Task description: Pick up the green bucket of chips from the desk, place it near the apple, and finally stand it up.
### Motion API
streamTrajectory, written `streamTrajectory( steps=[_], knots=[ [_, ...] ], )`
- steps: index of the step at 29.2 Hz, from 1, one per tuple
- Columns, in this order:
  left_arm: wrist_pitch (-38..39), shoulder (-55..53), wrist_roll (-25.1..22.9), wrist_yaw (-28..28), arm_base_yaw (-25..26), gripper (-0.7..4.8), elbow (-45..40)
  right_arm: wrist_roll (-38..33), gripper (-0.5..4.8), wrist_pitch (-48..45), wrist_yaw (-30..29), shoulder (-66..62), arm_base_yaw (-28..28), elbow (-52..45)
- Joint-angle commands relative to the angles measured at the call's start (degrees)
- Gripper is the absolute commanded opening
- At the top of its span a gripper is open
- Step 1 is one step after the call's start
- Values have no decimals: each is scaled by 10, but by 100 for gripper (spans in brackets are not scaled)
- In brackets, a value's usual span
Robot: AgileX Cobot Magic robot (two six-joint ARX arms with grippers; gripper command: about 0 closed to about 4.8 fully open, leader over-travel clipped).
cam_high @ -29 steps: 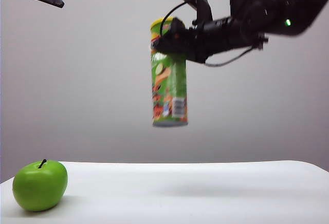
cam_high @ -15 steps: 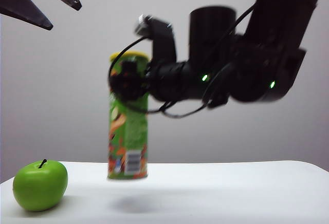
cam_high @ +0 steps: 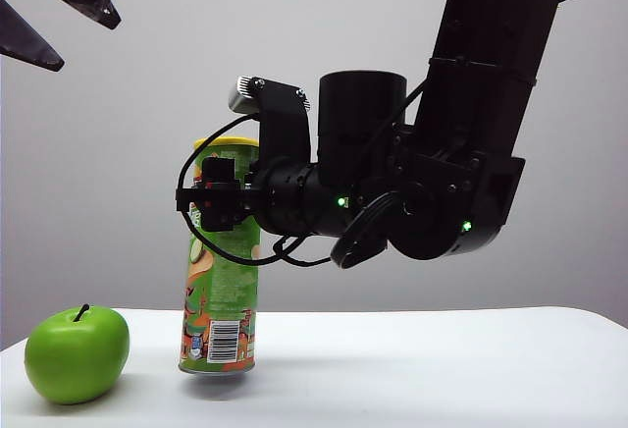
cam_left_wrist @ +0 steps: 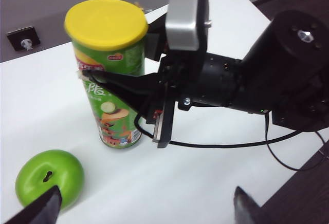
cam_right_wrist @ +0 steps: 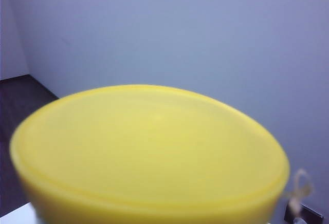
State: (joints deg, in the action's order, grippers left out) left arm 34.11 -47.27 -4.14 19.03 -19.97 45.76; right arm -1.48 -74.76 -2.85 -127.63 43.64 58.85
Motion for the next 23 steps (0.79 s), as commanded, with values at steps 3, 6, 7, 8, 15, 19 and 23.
streamTrajectory(
  steps=[3, 6, 7, 8, 15, 19, 23],
  knots=[
    [-22, 6, 14, 2, 0, 431, 1, -2, 221, -15, 6, -10, 7, 2],
    [-29, 6, 14, 2, 0, 431, 1, -2, 220, -16, 5, -18, 10, 2],
    [-31, 6, 14, 2, 0, 431, 1, -2, 220, -14, 2, -18, 11, 2],
    [-32, 6, 14, 2, 0, 431, 1, -2, 220, -13, 2, -18, 12, 2],
    [-34, 6, 14, 1, 0, 431, 1, -2, 220, -7, 4, -18, 18, 3],
    [-34, 6, 14, 1, 0, 431, 1, 0, 272, 11, 4, -18, 21, 2],
    [-34, 6, 14, 1, 0, 431, 1, 0, 319, 12, 4, -18, 21, 2]
  ],
)
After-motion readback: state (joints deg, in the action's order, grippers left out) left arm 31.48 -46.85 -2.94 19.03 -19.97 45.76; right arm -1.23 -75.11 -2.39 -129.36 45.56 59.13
